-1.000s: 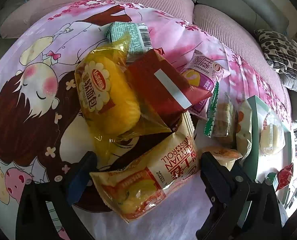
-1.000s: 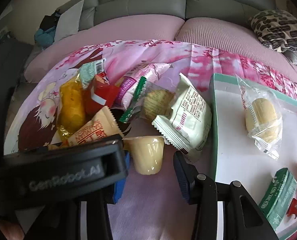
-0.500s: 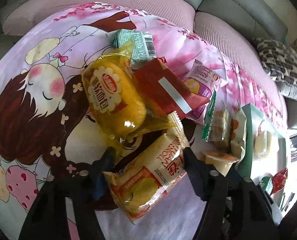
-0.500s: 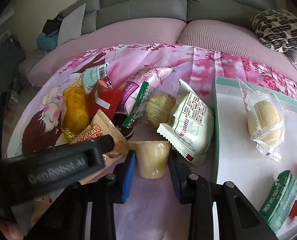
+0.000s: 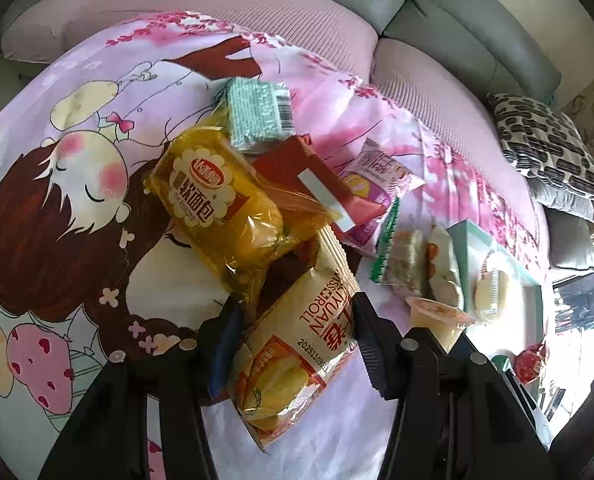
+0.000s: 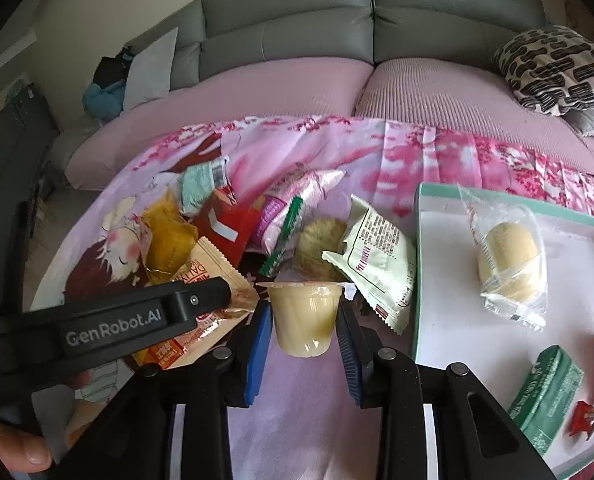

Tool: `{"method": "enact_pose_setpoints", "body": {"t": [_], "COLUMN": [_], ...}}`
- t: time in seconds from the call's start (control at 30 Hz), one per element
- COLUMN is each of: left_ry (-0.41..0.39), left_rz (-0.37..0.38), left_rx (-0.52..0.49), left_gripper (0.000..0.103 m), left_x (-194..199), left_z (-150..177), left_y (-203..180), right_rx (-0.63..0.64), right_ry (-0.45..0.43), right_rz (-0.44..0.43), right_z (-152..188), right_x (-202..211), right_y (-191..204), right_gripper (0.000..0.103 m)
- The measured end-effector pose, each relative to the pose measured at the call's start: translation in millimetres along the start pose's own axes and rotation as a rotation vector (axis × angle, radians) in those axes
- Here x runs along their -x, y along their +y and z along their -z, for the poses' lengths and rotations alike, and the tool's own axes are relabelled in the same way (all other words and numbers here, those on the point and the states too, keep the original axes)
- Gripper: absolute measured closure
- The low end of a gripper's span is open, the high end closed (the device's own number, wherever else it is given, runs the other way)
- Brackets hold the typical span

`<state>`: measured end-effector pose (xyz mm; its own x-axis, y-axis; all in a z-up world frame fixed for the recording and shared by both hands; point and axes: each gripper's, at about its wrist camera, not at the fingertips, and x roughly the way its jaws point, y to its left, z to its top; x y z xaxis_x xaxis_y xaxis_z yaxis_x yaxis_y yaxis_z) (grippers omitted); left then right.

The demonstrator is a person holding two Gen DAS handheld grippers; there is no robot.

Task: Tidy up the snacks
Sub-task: 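Grasp the yellow bread roll bag with the left tool while the right tool grasps the jelly cup, then carry the bread bag and jelly cup into the tray and open both tools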

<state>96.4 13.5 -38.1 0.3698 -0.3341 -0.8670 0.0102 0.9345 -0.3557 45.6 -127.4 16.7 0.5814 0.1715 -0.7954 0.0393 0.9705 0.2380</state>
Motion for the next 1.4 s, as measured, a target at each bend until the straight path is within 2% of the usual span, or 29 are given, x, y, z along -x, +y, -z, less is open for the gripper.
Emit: {"method": "enact_pose_setpoints", "body": {"t": [0.47,0.73,1.03,1.3,1.4], "left_ry": [-0.077,-0.133,-0.191,-0.171,-0.148], "left_rz": [0.027,0.043,0.108,0.158,0.174], "left_rx": [-0.017,-0.055,-0.202,-0.337,-0.376], "left_gripper": [0.047,0.047,0.047,0.047,0.047], "left_x": [39,46,54,40,31], "left_z": [8,2,5,17,21], "left_y": [-4,-23,-74,-127,-145], "right_rx": [-0.02,-0.057,-0.167,-0.297,-0.351], "right_ry": [-0.074,-0.106,-0.179,-0.184,-0.165], "right_rz": [-0.007,0.002,0.072,0.198,0.209], "right_z": [-5,-8,-11,-1,4], "right_x": [32,43,73,89,86], "right_y": [-8,-21,-71,-136,-157], "right_gripper": [0.068,0.068,0.068,0.068,0.068]}}
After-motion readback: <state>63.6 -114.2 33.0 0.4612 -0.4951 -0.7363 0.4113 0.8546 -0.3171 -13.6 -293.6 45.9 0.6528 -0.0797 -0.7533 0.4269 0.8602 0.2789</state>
